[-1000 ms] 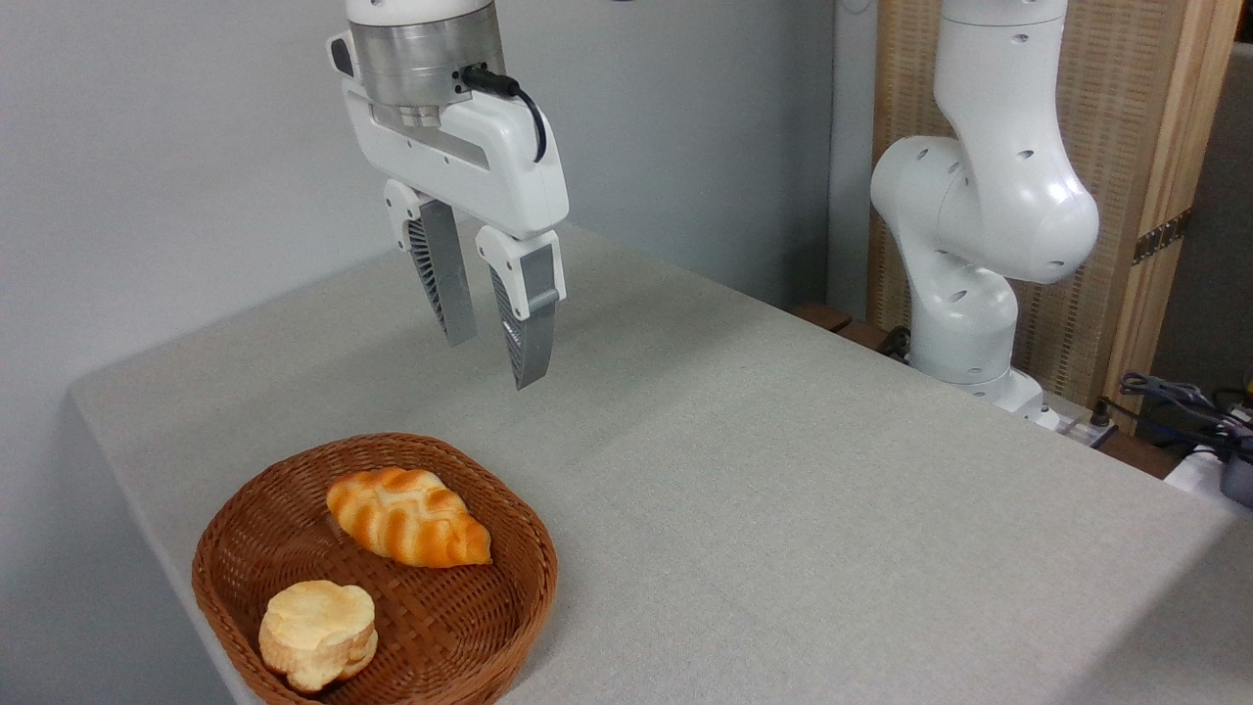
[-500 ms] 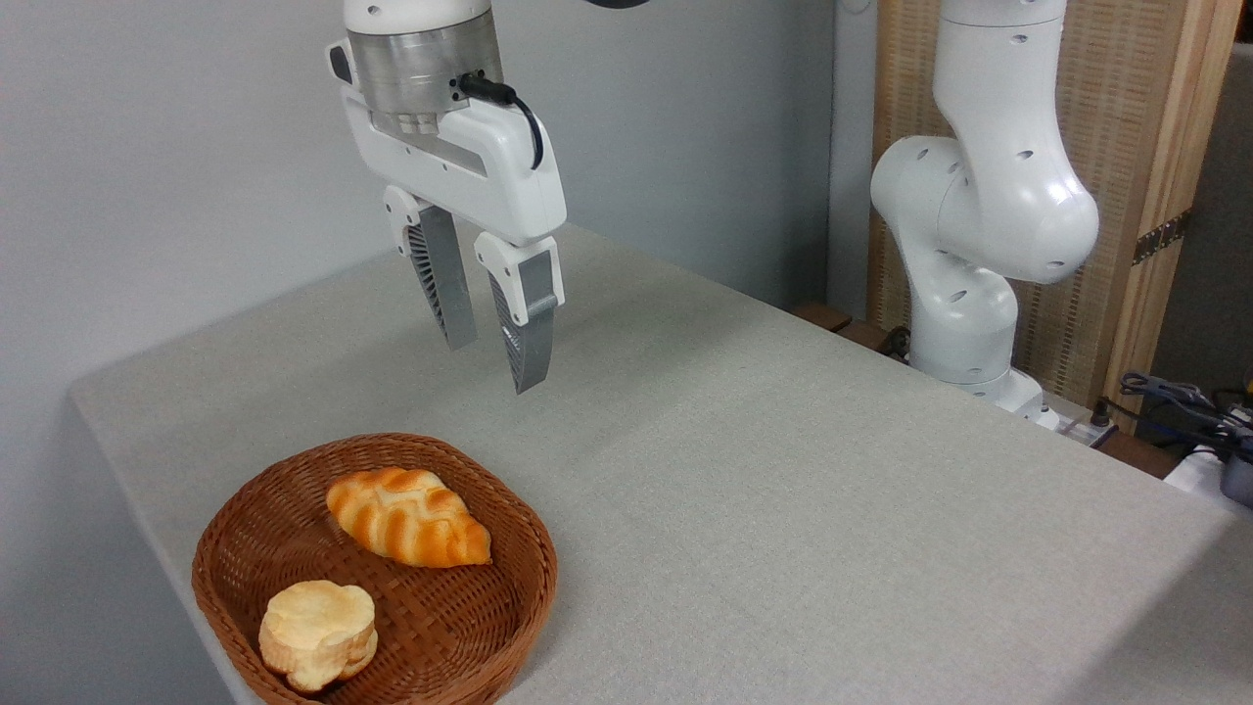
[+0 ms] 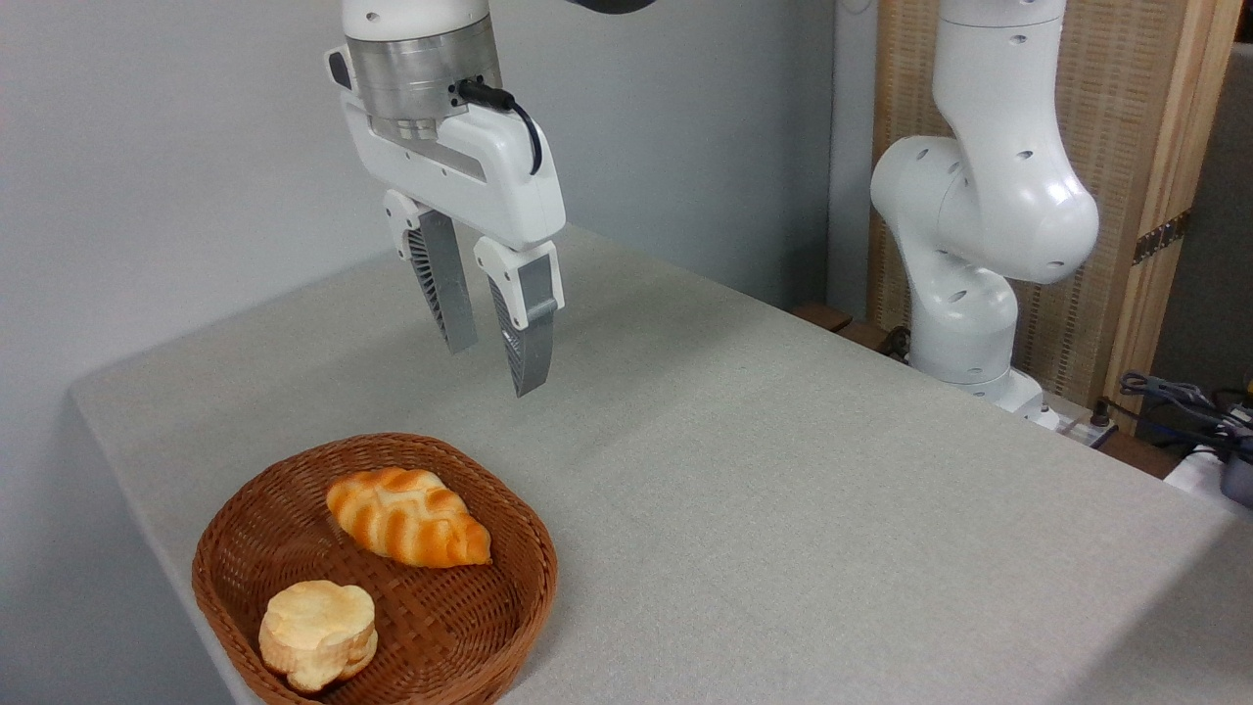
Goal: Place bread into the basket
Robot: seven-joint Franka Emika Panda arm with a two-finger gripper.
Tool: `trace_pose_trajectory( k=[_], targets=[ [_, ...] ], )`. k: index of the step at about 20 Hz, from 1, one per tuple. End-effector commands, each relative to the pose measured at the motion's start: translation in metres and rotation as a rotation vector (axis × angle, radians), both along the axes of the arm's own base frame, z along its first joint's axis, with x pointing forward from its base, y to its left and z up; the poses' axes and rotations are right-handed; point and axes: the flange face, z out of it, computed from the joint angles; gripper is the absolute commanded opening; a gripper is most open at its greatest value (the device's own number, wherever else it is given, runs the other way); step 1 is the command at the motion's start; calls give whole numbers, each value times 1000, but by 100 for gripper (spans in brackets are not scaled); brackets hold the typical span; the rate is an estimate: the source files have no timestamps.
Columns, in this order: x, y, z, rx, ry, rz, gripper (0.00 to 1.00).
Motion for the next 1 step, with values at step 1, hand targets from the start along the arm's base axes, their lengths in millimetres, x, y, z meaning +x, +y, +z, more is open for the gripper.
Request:
trace_pose_trajectory(
  k=[1],
  targets=[
    [-1, 0, 1, 6, 13, -3, 100]
  ],
)
